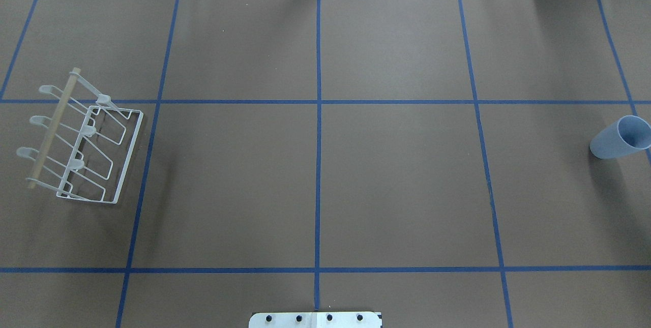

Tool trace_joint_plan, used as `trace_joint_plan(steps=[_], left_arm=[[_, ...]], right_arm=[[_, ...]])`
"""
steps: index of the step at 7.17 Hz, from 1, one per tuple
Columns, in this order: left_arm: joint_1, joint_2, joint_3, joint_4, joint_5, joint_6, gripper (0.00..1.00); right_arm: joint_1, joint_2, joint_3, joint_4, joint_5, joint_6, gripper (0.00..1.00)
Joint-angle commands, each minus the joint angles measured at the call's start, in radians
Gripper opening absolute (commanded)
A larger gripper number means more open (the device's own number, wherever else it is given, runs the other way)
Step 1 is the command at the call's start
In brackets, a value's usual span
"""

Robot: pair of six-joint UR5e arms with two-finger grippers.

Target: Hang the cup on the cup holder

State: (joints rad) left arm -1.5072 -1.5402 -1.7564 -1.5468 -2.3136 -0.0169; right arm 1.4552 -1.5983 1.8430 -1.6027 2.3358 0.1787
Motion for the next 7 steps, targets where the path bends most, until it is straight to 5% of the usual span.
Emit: trace_joint_plan(steps=[1,7], left_arm=[[0.001,-0.001,-0.011,0.001,-0.016,0.000,0.98],[-0.001,0.014,-0.038,-0.018,-0.046,0.002,0.98]], right_arm=[[0.010,-0.003,0.002,0.003,0.003,0.001,1.00],[0.004,0.017,-0.034,0.013,0.003,0.002,1.00]])
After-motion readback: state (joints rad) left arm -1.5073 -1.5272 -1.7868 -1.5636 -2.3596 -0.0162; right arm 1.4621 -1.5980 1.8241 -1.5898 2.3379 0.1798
